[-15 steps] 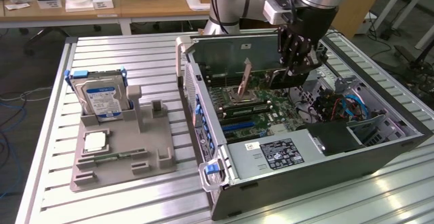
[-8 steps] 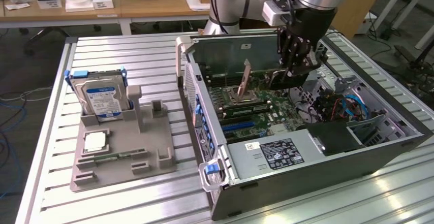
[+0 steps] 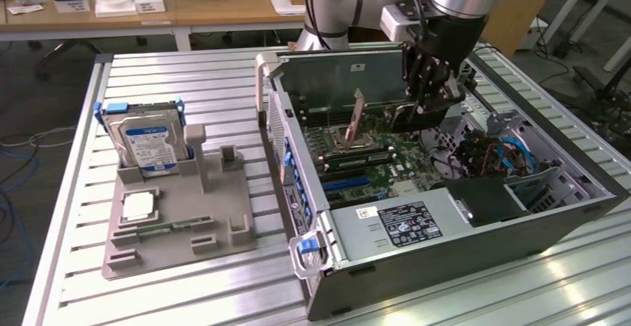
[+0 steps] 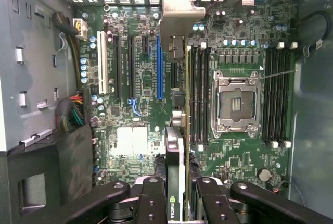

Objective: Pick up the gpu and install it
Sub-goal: 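Insert the gpu into the slot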

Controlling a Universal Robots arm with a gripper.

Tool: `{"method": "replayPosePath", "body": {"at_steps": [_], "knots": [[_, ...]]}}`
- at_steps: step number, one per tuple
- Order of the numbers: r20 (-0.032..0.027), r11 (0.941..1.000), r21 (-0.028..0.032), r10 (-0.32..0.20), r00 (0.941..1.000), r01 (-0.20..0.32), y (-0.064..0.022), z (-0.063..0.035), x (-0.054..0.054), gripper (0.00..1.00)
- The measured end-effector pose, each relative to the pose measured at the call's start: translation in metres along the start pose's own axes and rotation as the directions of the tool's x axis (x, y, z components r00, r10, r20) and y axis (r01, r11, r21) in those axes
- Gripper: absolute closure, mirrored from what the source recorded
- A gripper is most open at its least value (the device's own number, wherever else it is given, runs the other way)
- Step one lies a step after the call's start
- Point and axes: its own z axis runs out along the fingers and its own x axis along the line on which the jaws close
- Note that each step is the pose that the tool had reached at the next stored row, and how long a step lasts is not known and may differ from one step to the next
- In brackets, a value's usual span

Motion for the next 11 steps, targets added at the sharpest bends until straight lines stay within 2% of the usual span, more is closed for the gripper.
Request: {"method": "replayPosePath", "body": {"at_steps": [11], "knots": [[0.0008, 0.9998, 0.0016, -0.02, 0.9998, 0.02, 0.0002, 0.0046, 0.0004, 0.73]]}}
